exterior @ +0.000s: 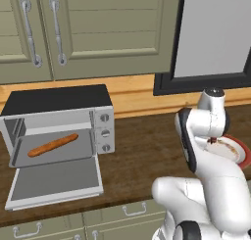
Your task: Pick up the kebab skewer and baguette bread, and place them inside the toaster oven. Close the toaster oven door and start by setting the timer.
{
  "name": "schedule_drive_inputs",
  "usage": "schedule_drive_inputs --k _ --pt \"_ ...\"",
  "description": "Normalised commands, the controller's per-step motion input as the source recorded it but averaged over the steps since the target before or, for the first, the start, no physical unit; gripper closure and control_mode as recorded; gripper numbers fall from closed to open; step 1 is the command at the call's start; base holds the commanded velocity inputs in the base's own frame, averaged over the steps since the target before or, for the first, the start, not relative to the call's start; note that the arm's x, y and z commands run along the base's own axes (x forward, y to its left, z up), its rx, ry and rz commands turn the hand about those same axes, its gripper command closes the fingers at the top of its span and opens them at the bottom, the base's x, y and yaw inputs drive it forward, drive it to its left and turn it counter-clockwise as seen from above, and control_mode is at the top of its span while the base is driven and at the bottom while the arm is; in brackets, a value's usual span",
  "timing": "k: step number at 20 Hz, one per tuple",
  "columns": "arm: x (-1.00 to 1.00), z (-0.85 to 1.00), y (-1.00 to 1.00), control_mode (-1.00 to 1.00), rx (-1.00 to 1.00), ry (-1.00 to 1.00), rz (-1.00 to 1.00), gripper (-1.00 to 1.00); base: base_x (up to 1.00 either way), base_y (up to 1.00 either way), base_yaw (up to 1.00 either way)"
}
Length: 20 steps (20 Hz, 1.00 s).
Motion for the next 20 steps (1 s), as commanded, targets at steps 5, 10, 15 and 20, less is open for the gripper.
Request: schedule_drive_inputs --k 5,10,15,20 --pt "0.0 0.19 1.0 -1.0 -0.03 -0.03 0.11 1.0 0.0 0.0 0.0" --pt "0.0 0.19 1.0 -1.0 -0.04 0.0 0.16 1.0 0.0 0.0 0.0" --pt "0.0 0.02 1.0 -1.0 -0.04 -0.01 0.2 1.0 0.0 0.0 0.0" --pt "0.0 0.01 1.0 -1.0 0.0 -0.05 0.22 1.0 0.0 0.0 0.0"
